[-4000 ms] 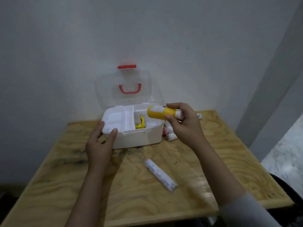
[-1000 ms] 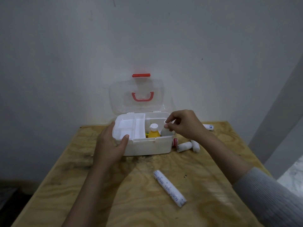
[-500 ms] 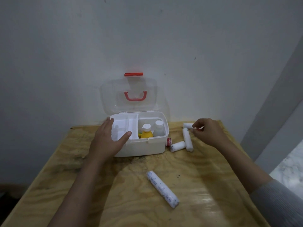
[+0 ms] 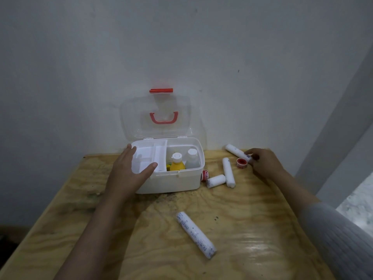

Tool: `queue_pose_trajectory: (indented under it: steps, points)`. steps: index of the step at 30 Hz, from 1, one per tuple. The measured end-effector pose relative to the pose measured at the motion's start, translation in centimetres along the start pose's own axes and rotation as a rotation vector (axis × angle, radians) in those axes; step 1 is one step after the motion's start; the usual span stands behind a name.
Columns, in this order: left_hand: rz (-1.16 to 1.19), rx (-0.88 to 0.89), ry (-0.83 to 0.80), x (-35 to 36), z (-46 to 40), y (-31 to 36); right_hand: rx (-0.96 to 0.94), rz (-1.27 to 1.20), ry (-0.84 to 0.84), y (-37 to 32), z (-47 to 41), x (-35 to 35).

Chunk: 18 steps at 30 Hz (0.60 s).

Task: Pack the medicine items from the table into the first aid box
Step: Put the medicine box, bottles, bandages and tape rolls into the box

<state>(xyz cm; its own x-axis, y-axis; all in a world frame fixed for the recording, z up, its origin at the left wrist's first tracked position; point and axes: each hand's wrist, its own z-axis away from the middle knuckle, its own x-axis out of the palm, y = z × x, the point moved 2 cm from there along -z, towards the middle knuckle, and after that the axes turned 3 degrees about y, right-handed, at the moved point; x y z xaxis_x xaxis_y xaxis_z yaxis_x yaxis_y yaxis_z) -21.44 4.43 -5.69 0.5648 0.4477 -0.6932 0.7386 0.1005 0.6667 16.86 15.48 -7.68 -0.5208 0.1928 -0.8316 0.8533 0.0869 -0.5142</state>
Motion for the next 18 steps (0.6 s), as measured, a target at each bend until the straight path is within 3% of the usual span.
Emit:
queue_pose_trajectory:
  steps: [13, 18]
  points:
    - [0.039, 0.019, 0.037, 0.2, 0.0, -0.1, 0.069, -0.298, 0.317, 0.7, 4.3, -1.2]
    - [0.056, 0.015, 0.044, 0.2, -0.1, -0.2, 0.016, -0.353, 0.404, -0.1, 7.1, -1.4]
